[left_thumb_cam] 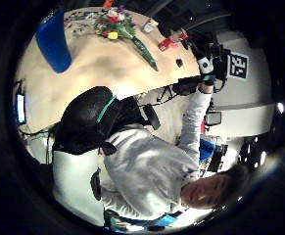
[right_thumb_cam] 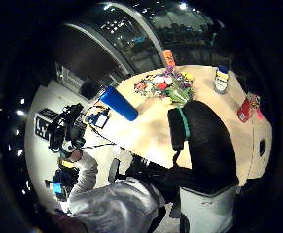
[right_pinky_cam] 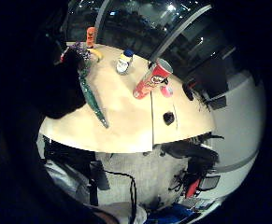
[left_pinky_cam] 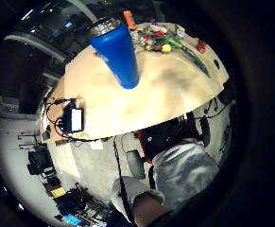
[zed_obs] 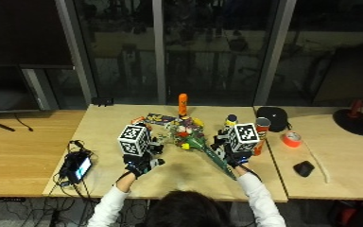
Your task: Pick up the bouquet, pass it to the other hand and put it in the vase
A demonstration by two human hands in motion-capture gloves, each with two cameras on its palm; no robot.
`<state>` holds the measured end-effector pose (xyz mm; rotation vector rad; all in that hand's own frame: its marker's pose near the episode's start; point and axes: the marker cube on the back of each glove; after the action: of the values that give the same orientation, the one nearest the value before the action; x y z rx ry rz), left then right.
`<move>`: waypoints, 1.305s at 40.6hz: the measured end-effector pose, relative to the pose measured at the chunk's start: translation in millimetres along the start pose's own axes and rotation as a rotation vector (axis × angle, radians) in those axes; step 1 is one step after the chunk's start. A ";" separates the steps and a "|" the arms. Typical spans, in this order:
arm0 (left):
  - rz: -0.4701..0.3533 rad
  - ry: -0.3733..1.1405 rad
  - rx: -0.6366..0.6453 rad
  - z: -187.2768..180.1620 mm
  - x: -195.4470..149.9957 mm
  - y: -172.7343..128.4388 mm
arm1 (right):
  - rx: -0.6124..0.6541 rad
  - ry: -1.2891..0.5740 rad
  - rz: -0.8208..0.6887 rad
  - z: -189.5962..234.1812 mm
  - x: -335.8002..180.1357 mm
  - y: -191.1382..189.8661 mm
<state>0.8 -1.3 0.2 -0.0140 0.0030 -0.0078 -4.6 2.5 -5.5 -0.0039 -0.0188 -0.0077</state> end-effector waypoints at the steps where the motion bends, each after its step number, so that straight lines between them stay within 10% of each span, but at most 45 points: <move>1: 0.000 0.001 -0.005 0.2 0.4 -0.5 | -0.002 -0.006 -0.003 -1.6 -1.2 0.8; 18: 0.086 0.013 -0.074 27.0 37.9 -14.4 | -0.144 -0.148 -0.048 0.0 -18.2 -3.6; 53: -0.015 -0.111 -0.018 -6.6 16.1 -33.1 | -0.603 0.044 0.139 10.2 12.4 -37.8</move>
<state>16.6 -34.6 -5.9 -0.0321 -0.1083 -0.0218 7.4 -35.3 5.1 -0.6082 0.0286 0.1253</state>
